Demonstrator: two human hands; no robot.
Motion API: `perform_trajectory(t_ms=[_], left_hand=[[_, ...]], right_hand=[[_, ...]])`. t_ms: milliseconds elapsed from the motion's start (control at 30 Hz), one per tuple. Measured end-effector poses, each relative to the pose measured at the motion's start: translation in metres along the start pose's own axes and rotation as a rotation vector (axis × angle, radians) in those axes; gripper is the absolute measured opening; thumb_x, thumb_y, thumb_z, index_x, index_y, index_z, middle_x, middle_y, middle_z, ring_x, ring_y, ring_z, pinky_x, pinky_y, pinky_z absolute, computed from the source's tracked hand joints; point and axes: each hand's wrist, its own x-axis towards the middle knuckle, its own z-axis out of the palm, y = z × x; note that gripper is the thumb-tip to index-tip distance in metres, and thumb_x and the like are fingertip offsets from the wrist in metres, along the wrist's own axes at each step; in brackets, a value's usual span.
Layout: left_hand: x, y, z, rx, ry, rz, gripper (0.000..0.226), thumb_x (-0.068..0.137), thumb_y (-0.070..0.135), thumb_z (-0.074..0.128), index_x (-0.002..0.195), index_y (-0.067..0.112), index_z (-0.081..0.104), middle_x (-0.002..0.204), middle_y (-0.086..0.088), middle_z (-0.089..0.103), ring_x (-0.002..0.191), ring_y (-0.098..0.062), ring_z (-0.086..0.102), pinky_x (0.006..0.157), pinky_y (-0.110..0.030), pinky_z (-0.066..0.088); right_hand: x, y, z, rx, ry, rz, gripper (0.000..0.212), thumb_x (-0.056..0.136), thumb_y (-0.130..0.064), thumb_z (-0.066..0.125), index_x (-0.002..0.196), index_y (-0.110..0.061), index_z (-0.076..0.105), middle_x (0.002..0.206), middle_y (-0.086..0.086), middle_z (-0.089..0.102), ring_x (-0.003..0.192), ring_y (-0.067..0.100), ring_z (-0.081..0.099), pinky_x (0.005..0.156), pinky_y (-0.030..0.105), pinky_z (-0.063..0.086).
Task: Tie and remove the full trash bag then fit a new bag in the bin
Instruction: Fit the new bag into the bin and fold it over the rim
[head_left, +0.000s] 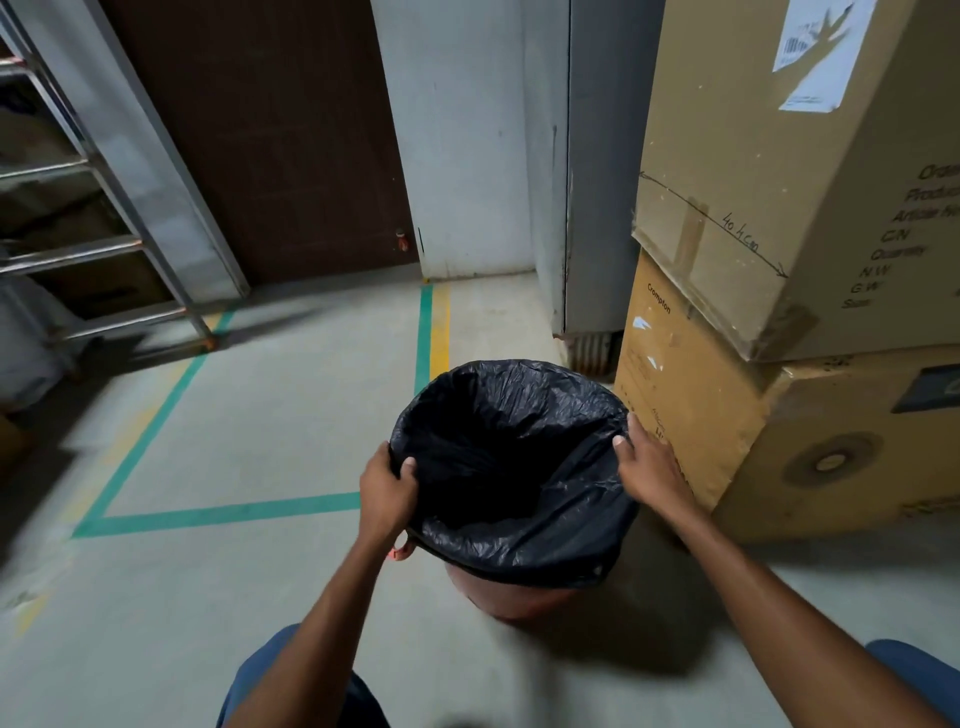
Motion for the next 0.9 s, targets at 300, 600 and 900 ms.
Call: perform_trajectory(t_ms=[300,600,900], left_hand=[[0.009,0.005,0.001,-0.072,0.048,-0.167,0.012,0.086,0.016,0.063,0.090,0.007,0.069,0.082,-0.010,0.071,0.080,-0.032,0.065,0.074,-0.041,0.053],[-0.014,0.022,0.027,-0.228,0.200,-0.137,0.012,0.083,0.003,0.051,0.084,0.012,0.059,0.077,-0.005,0.066,0.071,-0.029,0.057,0.070,-0.039,0.048],[0.008,0.011,0.037,-0.178,0.063,-0.059,0.015,0.094,0.004,0.048,0.101,0.011,0.059,0.096,-0.010,0.069,0.093,-0.035,0.062,0.083,-0.041,0.049]], right_hand=[[-0.015,-0.022,0.009,0.015,0.094,0.142,0.075,0.093,-0.008,0.064,0.159,-0.007,0.027,0.147,0.021,0.046,0.133,0.036,0.048,0.107,0.042,0.046],[0.040,-0.038,-0.029,0.041,0.087,0.032,0.068,0.091,0.006,0.053,0.156,-0.005,0.036,0.144,0.022,0.054,0.129,0.038,0.053,0.104,0.037,0.047],[0.025,-0.020,-0.006,-0.019,0.023,0.099,0.072,0.100,-0.006,0.045,0.164,-0.015,0.012,0.168,0.012,0.020,0.151,0.031,0.025,0.120,0.042,0.028]])
